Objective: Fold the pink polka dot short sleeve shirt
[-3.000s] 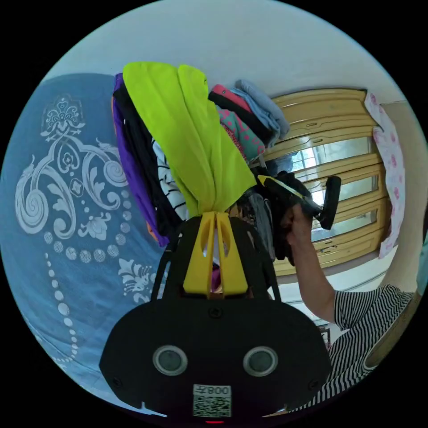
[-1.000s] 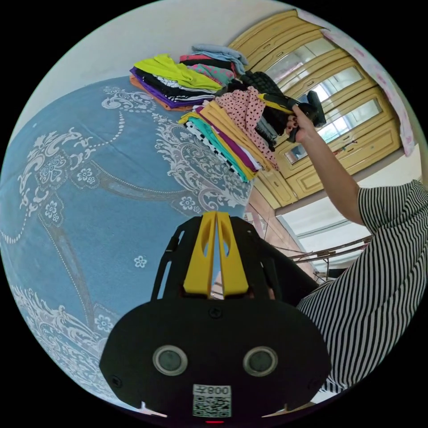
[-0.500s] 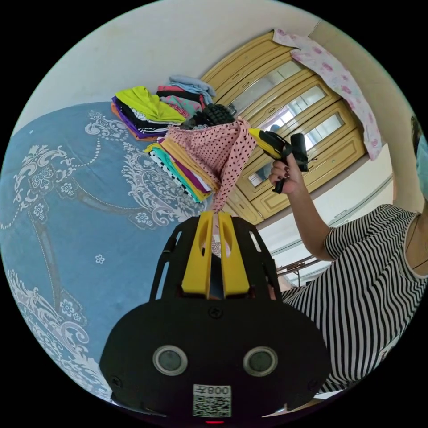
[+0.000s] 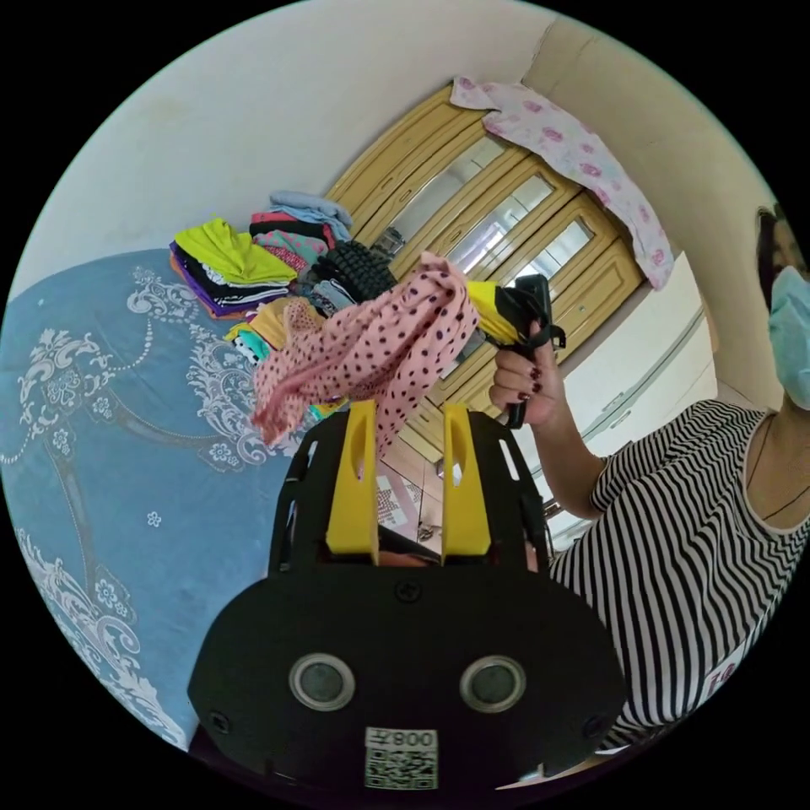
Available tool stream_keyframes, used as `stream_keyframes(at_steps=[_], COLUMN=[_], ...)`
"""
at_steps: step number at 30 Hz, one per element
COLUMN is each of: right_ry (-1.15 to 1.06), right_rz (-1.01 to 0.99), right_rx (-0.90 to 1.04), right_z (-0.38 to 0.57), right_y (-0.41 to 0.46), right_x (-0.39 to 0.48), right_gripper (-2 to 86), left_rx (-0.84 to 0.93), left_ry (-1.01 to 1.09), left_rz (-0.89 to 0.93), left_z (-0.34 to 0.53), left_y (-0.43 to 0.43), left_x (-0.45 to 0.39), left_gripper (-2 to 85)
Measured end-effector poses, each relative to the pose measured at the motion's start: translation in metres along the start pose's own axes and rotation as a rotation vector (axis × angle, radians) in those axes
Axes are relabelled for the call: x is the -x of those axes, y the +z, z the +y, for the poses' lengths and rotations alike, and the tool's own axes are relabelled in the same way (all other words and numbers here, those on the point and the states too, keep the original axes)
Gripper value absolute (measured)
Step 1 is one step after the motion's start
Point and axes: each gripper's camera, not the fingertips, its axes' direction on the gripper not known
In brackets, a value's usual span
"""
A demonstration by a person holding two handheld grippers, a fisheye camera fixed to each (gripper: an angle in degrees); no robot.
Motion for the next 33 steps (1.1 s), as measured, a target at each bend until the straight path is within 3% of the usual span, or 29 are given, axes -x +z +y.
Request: stream_keyframes(at_steps=[9,18,22,26,33], right_ry=[-0.09,-0.207,-0.212,-0.214,-0.24], right_rz=[-0.163,-0.186,-0.183,-0.196,-0.179], right_rx=[-0.059,-0.06,-0.054,-0.069,-0.105], right_z=[-0.005,-0.017,-0.014,-0.012,-0.016], right_y=[-0.023,-0.04,-0.038,-0.042,-0.059], right_x=[0.071,0.15,0.17,0.184,0.208], right_gripper=[0.5,0.4,0.4,0.4,0.4], left_rx=[-0.03,0.095,0.14,0.087,-0.062], left_ry=[-0.063,-0.089,-0.107,-0.146,-0.147], left_rz=[-0.11,-0.115,-0.173,-0.206,-0.299], left_z=[-0.076,-0.151,-0.185,-0.219,-0.291], left_y=[-0.008,0.076,0.101,0.097,0.044], left_x=[-0.029,-0.062,-0.082,-0.097,-0.137], left_gripper=[12.9,12.9,7.9,2.2,0.7])
